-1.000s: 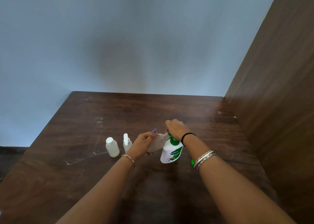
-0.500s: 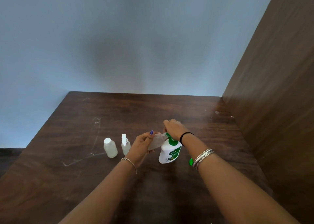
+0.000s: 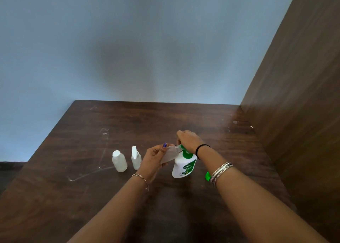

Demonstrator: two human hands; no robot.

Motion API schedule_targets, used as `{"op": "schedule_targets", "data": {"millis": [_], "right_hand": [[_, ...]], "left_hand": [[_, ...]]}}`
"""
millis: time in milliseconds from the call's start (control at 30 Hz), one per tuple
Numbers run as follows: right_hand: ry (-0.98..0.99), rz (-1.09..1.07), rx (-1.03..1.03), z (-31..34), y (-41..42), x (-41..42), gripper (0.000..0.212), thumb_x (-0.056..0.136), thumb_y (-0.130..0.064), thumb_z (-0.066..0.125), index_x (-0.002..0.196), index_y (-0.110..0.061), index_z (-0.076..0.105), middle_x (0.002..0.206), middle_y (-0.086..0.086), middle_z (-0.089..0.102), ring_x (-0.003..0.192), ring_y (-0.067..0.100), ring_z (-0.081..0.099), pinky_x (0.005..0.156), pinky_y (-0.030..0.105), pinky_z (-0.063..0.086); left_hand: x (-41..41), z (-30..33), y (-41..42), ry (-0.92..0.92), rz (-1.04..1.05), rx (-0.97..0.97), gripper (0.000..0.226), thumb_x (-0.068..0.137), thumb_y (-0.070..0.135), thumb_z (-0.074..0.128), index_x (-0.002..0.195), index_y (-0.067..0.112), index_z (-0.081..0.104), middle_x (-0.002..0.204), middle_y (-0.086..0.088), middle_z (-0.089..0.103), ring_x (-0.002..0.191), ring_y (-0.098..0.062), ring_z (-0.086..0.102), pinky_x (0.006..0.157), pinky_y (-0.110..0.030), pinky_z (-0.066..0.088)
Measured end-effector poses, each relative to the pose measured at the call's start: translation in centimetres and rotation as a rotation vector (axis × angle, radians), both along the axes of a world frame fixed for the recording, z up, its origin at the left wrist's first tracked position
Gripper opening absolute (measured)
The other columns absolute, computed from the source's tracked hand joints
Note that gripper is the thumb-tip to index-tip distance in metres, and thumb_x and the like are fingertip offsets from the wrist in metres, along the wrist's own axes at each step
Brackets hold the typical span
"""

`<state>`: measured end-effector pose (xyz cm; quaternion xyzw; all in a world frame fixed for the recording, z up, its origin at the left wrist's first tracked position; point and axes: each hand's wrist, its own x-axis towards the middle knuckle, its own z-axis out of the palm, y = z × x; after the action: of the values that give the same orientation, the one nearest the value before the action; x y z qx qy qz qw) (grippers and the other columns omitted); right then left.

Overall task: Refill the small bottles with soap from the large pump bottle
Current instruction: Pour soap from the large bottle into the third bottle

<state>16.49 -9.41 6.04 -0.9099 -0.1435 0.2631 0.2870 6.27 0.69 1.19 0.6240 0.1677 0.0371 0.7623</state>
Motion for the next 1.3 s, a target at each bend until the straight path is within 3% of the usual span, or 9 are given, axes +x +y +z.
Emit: {"op": "schedule_targets", "data": {"millis": [167, 300, 433, 533, 633, 767, 900, 1100, 1300], "right_hand": [[0.024, -0.038, 0.056, 0.0, 0.1, 0.3, 0.040, 0.095, -0.023, 0.026, 0.100, -0.002, 0.059, 0.111, 0.021, 0.059, 0.093, 0.031, 0.054, 0.091, 0.042, 0.045], [-0.097, -0.048, -0.004, -0.3, 0.0, -0.1, 0.040, 0.086, -0.031, 0.030, 0.085, -0.010, 0.064, 0.098, 0.015, 0.063, 0.090, 0.032, 0.057, 0.087, 0.040, 0.047], [-0.047, -0.015, -0.024, 0.3, 0.1, 0.1, 0.046, 0.078, -0.040, 0.026, 0.083, -0.014, 0.064, 0.097, 0.013, 0.064, 0.086, 0.029, 0.058, 0.084, 0.038, 0.046], [0.003, 0.007, -0.026, 0.5, 0.1, 0.2, 0.045, 0.084, -0.040, 0.027, 0.088, -0.012, 0.062, 0.101, 0.014, 0.063, 0.086, 0.027, 0.057, 0.084, 0.038, 0.044], [-0.067, -0.017, -0.031, 0.1, 0.1, 0.1, 0.044, 0.078, -0.040, 0.028, 0.082, -0.013, 0.062, 0.098, 0.013, 0.065, 0.087, 0.029, 0.058, 0.084, 0.039, 0.048], [-0.115, -0.026, -0.059, -0.2, 0.0, -0.1, 0.038, 0.088, -0.034, 0.030, 0.081, -0.013, 0.061, 0.090, 0.012, 0.062, 0.083, 0.028, 0.058, 0.076, 0.035, 0.044], [-0.036, 0.037, -0.068, 0.1, 0.2, 0.4, 0.044, 0.086, -0.038, 0.027, 0.090, -0.013, 0.063, 0.098, 0.011, 0.064, 0.086, 0.026, 0.058, 0.082, 0.038, 0.045], [-0.158, 0.032, -0.102, -0.8, 0.1, 0.1, 0.032, 0.086, -0.030, 0.027, 0.064, -0.019, 0.048, 0.094, 0.011, 0.059, 0.082, 0.028, 0.052, 0.074, 0.035, 0.041], [-0.045, 0.050, -0.073, -0.3, 0.2, 0.9, 0.045, 0.086, -0.039, 0.026, 0.093, -0.013, 0.063, 0.101, 0.011, 0.063, 0.085, 0.025, 0.057, 0.084, 0.038, 0.045]], "left_hand": [[0.1, 0.3, -0.3, -0.012, 0.018, -0.016, 0.026, 0.092, 0.029, 0.044, 0.087, 0.018, 0.067, 0.097, 0.001, 0.062, 0.085, -0.013, 0.053, 0.059, -0.021, 0.046], [0.0, -0.2, -0.2, 0.002, 0.032, -0.033, 0.026, 0.092, 0.029, 0.045, 0.086, 0.019, 0.068, 0.100, 0.002, 0.061, 0.089, -0.014, 0.051, 0.063, -0.025, 0.044], [0.0, -0.1, -0.3, 0.000, 0.014, -0.047, 0.030, 0.081, 0.041, 0.049, 0.089, 0.020, 0.067, 0.100, -0.003, 0.059, 0.088, -0.015, 0.051, 0.062, -0.024, 0.045], [0.2, 0.0, -0.5, -0.008, 0.013, -0.064, 0.028, 0.086, 0.036, 0.047, 0.090, 0.017, 0.067, 0.099, -0.004, 0.059, 0.083, -0.013, 0.052, 0.057, -0.020, 0.046], [0.2, -0.3, -0.3, -0.002, 0.018, -0.062, 0.027, 0.092, 0.030, 0.044, 0.089, 0.016, 0.067, 0.098, -0.003, 0.060, 0.083, -0.012, 0.052, 0.055, -0.019, 0.045], [-0.1, -0.3, -0.2, 0.014, 0.012, -0.049, 0.029, 0.086, 0.037, 0.048, 0.089, 0.017, 0.067, 0.098, -0.001, 0.061, 0.084, -0.013, 0.052, 0.057, -0.021, 0.045], [0.0, 0.0, -0.4, 0.010, 0.010, -0.078, 0.028, 0.086, 0.036, 0.047, 0.089, 0.016, 0.066, 0.096, -0.003, 0.060, 0.081, -0.012, 0.052, 0.057, -0.021, 0.045], [-0.1, -0.3, -0.1, 0.032, 0.024, -0.029, 0.029, 0.090, 0.034, 0.045, 0.089, 0.016, 0.067, 0.099, 0.000, 0.061, 0.085, -0.013, 0.052, 0.057, -0.023, 0.044], [0.0, 0.4, -0.2, 0.010, 0.016, -0.038, 0.030, 0.092, 0.032, 0.043, 0.088, 0.013, 0.066, 0.091, -0.003, 0.059, 0.076, -0.011, 0.050, 0.051, -0.019, 0.043]]}}
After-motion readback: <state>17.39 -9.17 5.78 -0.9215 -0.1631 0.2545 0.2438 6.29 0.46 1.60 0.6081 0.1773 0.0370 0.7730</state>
